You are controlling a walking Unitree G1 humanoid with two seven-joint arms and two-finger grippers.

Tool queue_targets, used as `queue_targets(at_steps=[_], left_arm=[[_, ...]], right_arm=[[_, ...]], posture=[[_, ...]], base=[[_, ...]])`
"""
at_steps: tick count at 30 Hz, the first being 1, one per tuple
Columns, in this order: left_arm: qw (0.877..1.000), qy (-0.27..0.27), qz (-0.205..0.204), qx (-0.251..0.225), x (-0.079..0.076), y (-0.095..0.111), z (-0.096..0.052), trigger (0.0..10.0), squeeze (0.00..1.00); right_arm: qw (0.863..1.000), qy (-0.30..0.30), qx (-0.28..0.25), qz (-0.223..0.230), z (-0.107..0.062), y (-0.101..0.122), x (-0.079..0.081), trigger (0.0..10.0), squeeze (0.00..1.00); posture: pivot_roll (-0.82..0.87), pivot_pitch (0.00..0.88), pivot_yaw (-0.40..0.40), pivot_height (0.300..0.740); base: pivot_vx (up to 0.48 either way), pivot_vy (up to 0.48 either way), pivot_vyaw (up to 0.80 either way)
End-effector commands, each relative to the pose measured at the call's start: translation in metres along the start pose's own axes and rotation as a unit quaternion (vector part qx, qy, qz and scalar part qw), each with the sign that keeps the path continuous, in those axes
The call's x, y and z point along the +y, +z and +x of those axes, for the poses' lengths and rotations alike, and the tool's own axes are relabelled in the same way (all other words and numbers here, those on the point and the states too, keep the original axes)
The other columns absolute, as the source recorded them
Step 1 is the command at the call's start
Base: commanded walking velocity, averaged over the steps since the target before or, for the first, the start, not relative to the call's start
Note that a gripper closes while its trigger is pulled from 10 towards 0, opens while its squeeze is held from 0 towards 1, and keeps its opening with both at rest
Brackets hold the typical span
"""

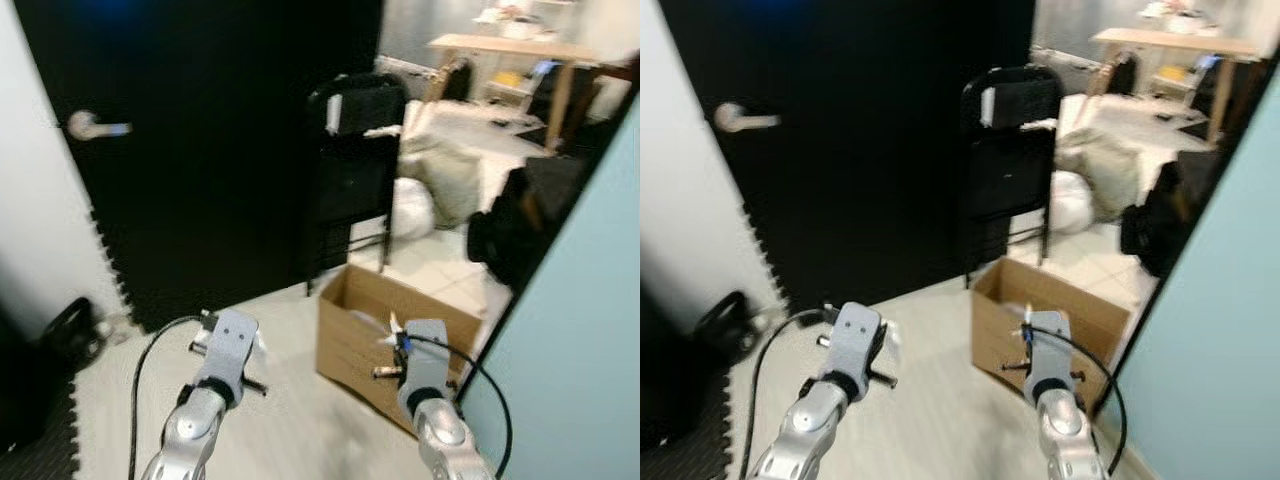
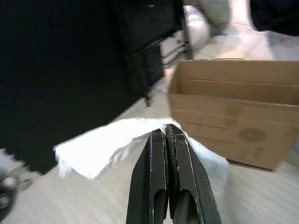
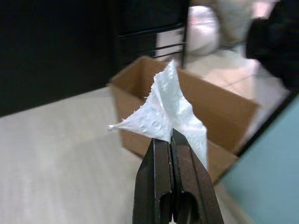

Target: Clean up the room

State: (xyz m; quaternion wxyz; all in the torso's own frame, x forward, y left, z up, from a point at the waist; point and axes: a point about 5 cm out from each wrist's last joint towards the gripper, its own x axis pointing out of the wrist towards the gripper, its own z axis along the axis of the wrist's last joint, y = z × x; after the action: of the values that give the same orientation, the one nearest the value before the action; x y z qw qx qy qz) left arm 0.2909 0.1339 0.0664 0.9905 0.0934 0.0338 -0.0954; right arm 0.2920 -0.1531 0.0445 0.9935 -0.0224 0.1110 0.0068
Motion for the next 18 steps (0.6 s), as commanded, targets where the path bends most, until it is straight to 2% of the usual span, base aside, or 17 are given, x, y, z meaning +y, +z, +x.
queue_targets(at_steps=[1,9,14,18], left_arm=[[0.999,0.013,-0.012,0.032,0.0021,-0.0093,-0.0023,10.0,0.0],[0.997,0.045,-0.017,0.052,0.0078,-0.0136,-0.0028,10.0,0.0],[0.999,0.028,-0.001,0.041,0.008,-0.0103,-0.0028,10.0,0.0],[0.999,0.036,-0.007,0.033,0.0097,-0.0081,-0.0034,10.0,0.0]], right_arm=[[1.0,0.001,0.014,0.004,-0.0018,-0.0061,0.0029,10.0,0.0],[1.0,0.004,0.017,0.003,-0.0018,-0.007,0.0053,10.0,0.0],[1.0,0.009,0.019,0.002,-0.0008,-0.007,0.0069,10.0,0.0],[1.0,0.014,0.021,0.0,-0.0001,-0.0073,0.008,10.0,0.0]], posture=[[-0.02,0.048,-0.004,0.74],[-0.01,0.052,-0.009,0.74],[-0.01,0.054,-0.015,0.74],[-0.01,0.052,-0.016,0.74]], base=[[0.0,0.0,-0.8],[0.0,0.0,-0.8],[0.0,0.0,-0.8],[0.0,0.0,-0.8]])
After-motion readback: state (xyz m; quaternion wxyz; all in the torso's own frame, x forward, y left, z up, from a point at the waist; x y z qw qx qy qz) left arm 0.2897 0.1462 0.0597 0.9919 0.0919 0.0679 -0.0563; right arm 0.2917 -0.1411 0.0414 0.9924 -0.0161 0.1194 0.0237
